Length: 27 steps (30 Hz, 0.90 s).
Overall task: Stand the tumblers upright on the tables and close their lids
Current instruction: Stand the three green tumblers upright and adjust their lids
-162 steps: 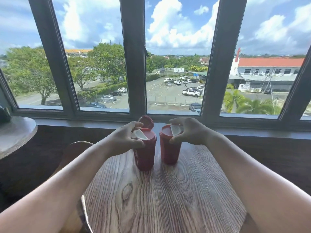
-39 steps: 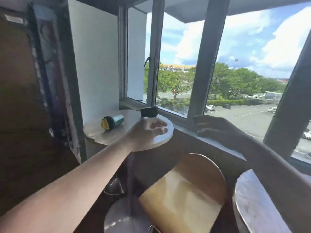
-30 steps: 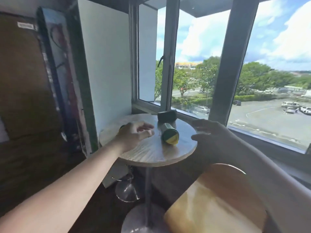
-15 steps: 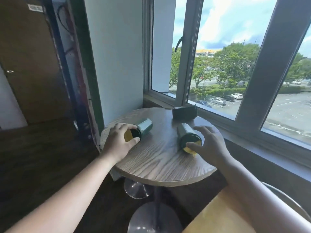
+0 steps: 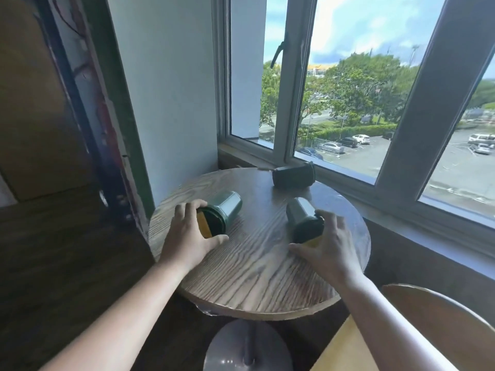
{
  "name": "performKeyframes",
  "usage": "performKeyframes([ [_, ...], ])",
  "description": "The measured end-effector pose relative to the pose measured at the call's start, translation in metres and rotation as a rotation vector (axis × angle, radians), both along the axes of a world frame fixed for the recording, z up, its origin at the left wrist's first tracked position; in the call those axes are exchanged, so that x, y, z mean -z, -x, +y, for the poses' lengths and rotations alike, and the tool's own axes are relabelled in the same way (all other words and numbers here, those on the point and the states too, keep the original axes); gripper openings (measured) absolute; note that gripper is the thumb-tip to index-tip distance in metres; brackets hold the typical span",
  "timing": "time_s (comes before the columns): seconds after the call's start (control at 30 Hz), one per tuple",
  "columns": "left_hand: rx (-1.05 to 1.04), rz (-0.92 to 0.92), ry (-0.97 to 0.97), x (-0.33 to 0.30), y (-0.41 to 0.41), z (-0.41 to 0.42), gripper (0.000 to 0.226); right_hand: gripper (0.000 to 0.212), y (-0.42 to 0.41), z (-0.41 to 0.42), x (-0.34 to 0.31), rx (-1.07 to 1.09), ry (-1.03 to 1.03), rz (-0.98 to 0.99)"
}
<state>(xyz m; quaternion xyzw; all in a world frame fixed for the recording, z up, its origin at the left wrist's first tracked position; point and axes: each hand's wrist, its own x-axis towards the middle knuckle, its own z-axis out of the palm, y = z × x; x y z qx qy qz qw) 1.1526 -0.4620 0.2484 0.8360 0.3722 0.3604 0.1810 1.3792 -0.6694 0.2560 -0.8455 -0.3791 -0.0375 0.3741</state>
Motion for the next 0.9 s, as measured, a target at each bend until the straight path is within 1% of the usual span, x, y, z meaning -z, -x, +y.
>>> performKeyframes([
  [0.13, -0.002, 0.024, -0.077, 0.001, -0.005, 0.006, 0.089, 0.099, 0.001, 0.004, 0.0, 0.029, -0.007, 0.013],
  [0.27, 0.004, 0.028, -0.076, 0.002, -0.006, 0.013, 0.085, 0.097, -0.002, 0.007, -0.006, 0.023, -0.022, 0.003],
  [0.37, 0.023, 0.023, -0.077, 0.002, -0.005, 0.015, 0.083, 0.096, -0.013, 0.013, -0.037, -0.038, -0.029, 0.046],
  [0.43, 0.03, 0.022, -0.079, 0.002, -0.005, 0.017, 0.083, 0.088, -0.024, 0.024, -0.07, -0.1, 0.046, 0.068],
  [0.53, 0.031, 0.011, -0.064, 0.003, -0.004, 0.018, 0.084, 0.075, -0.035, 0.048, -0.113, -0.202, 0.232, 0.006],
  [0.6, 0.034, 0.009, -0.063, 0.003, -0.004, 0.019, 0.084, 0.068, -0.038, 0.065, -0.127, -0.251, 0.336, 0.02],
  [0.67, 0.033, 0.01, -0.066, 0.003, -0.004, 0.019, 0.084, 0.067, -0.041, 0.078, -0.131, -0.277, 0.417, 0.011],
  [0.77, 0.041, 0.009, -0.054, 0.002, -0.005, 0.02, 0.082, 0.067, -0.046, 0.088, -0.132, -0.299, 0.448, 0.026],
  [0.9, 0.054, -0.005, -0.038, -0.01, -0.007, 0.027, 0.079, 0.071, -0.051, 0.098, -0.124, -0.336, 0.424, 0.053],
])
